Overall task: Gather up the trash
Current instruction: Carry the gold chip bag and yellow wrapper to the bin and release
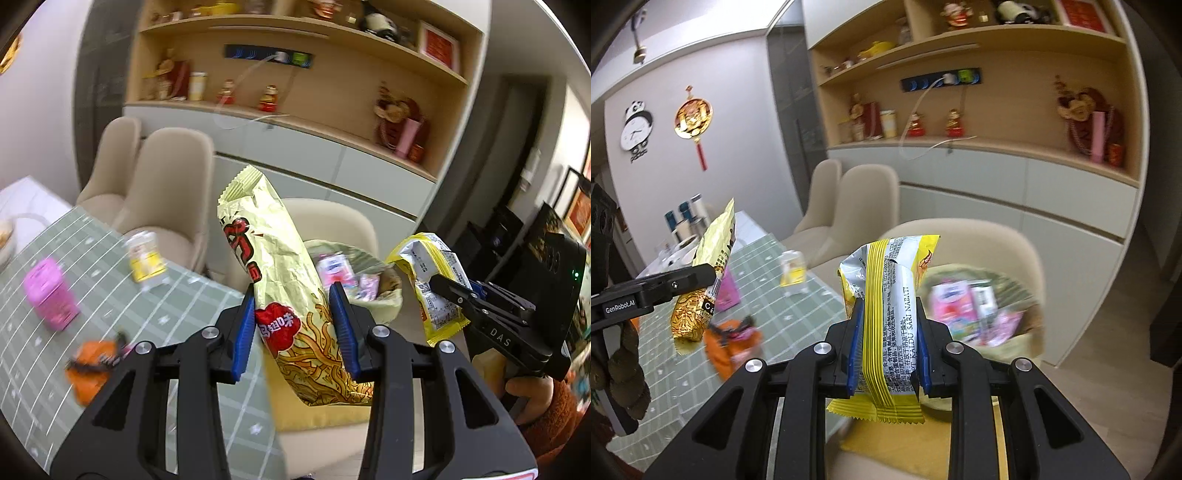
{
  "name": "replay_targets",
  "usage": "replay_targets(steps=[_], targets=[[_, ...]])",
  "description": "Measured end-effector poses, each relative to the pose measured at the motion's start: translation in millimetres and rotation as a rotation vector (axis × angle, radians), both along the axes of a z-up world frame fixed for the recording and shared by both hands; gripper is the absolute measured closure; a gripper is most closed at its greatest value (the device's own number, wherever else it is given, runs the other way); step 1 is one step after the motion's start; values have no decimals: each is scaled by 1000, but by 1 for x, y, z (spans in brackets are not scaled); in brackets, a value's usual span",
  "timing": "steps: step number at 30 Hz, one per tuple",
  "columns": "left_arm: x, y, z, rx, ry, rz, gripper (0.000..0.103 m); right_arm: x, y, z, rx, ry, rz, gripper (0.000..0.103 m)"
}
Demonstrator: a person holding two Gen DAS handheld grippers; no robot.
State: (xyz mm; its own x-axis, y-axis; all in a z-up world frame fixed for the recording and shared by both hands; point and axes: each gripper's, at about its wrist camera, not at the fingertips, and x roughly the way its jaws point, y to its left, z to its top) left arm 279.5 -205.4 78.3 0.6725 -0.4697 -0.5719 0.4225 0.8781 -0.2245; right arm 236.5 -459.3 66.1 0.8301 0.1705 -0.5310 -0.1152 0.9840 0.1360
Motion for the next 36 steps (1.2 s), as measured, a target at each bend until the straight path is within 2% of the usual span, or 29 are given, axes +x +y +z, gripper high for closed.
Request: replay_targets(steps=[7, 12, 16, 22, 25, 28, 31, 32, 35, 36], targets=[[35, -70, -14, -26, 7, -100, 66, 7, -70, -12, 2, -10, -91, 79], [66, -109, -42, -45, 96, -164, 66, 14, -110, -19, 17, -1, -154, 79], [86, -135, -59, -16, 130, -184, 66, 25, -133, -26, 33, 16, -181, 79], [121, -164, -89, -4, 175, -222, 66, 44, -146, -40, 42, 51, -172, 79], [151, -180, -110, 24, 218, -201, 66, 52, -153, -47, 41, 64, -162, 79], [179, -199, -132, 57, 299, -189, 66, 61, -163, -52, 46, 74, -163, 79], [201, -221, -154, 169, 374, -187, 68, 67, -172, -57, 47, 81, -167, 79], [204, -224, -159, 186, 391, -190, 69, 69, -175, -59, 51, 84, -169, 79], [210, -233, -167, 233, 396, -200, 70, 75, -183, -67, 68, 101, -174, 79], [212, -234, -168, 228, 403, -200, 70, 76, -183, -69, 74, 105, -175, 79]])
